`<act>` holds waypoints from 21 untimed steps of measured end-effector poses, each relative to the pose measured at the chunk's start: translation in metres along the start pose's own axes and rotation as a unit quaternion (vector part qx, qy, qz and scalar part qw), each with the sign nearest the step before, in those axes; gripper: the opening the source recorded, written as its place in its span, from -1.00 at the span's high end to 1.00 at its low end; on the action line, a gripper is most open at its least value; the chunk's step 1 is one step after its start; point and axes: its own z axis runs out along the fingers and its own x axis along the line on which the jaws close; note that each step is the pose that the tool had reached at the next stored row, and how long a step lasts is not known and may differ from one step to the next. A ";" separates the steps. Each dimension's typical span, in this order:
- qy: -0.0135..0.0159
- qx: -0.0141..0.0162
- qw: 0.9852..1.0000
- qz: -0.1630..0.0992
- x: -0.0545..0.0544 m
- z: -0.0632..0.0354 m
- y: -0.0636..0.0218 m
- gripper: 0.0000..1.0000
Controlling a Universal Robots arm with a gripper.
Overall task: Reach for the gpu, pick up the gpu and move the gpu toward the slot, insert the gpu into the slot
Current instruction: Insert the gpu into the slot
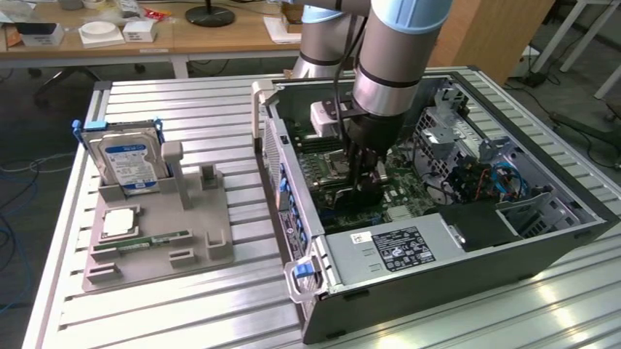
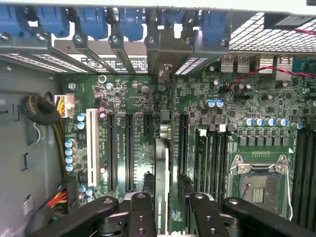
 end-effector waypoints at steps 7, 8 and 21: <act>0.000 0.005 1.000 0.000 0.000 -0.0081 -0.0003 0.33; 0.000 0.005 1.000 0.000 0.000 -0.0081 -0.0003 0.36; 0.000 0.005 1.000 0.000 0.000 -0.0082 -0.0003 0.80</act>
